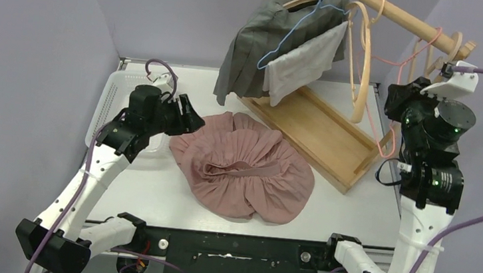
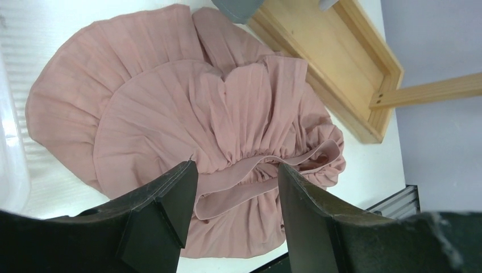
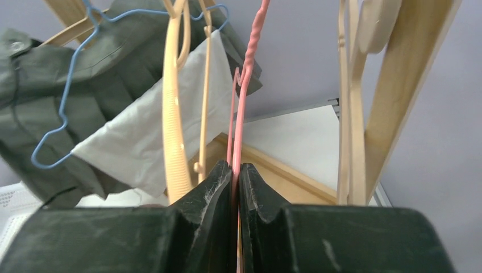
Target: Place the skirt on the hanger
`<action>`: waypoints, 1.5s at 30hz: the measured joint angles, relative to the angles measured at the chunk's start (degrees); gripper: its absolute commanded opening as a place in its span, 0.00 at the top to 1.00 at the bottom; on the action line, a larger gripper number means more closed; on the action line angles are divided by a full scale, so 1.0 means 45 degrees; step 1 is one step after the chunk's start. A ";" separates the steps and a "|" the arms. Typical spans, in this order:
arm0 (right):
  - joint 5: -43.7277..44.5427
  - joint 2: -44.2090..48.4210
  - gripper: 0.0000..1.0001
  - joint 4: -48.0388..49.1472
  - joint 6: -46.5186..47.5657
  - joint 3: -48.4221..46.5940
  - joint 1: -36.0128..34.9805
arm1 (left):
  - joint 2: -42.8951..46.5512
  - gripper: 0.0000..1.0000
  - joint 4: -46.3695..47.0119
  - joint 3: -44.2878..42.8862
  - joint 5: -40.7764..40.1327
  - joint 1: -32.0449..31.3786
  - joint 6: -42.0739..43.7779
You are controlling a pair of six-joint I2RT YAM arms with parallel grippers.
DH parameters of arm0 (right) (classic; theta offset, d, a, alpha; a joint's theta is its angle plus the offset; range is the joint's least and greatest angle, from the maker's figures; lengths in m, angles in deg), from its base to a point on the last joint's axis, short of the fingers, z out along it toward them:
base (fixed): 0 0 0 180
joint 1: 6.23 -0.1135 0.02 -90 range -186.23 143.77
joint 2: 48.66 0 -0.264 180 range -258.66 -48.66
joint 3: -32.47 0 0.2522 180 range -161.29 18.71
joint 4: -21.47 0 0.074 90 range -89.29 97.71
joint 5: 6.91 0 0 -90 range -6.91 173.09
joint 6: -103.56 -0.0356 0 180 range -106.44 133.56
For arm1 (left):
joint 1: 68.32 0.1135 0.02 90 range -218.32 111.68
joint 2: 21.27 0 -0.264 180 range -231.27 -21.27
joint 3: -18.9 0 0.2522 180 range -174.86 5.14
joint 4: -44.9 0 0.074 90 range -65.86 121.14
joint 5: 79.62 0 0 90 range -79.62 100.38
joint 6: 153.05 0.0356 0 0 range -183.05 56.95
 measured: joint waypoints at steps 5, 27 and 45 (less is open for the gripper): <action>0.0267 0.0724 1.00 -0.1248 0.0151 -0.0321 -0.0044 | -0.0039 0.46 0.0015 -0.0588 0.0243 0.0005 0.0117; 0.0510 0.0767 1.00 0.1749 0.2540 0.0073 -0.0141 | -0.0719 0.45 0.0024 -0.0967 0.0627 0.0141 0.0461; -0.3857 0.5945 1.00 -0.2807 0.0782 0.0772 -0.0087 | 0.0996 0.35 0.1064 -0.1171 0.0806 0.0180 0.1457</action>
